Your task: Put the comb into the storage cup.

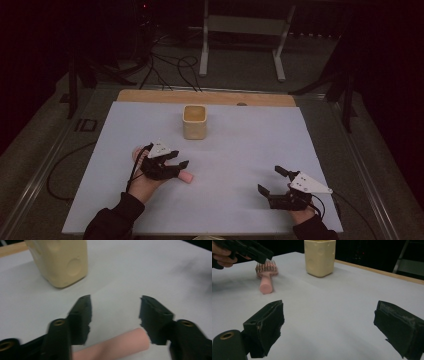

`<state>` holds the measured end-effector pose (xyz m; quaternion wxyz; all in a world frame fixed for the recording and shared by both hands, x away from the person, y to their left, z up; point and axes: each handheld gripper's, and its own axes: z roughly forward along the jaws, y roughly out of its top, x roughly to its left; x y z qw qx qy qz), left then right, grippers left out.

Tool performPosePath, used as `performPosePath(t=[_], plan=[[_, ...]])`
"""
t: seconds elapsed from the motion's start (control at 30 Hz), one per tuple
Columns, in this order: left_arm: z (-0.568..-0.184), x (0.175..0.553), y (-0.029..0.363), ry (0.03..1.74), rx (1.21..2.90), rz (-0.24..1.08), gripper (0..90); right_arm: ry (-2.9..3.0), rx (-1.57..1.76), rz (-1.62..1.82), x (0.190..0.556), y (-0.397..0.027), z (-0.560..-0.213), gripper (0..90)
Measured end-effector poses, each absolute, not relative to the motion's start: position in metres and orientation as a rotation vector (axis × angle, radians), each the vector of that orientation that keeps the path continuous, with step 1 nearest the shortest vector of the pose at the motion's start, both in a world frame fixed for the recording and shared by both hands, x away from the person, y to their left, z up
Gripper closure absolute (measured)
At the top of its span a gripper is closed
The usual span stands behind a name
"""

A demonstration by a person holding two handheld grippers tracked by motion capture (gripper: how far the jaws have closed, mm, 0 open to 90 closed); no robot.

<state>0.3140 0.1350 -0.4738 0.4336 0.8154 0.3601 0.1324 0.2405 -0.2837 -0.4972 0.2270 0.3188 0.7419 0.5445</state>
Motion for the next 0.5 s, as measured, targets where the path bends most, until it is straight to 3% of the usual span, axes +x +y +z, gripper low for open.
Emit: performPosePath(t=[0.5], plan=[[-0.484, 0.322, 0.119, 0.931, 2.121, 0.271, 85.4, 2.048, 0.884, 1.505, 0.241, -0.284, -0.497, 8.8]])
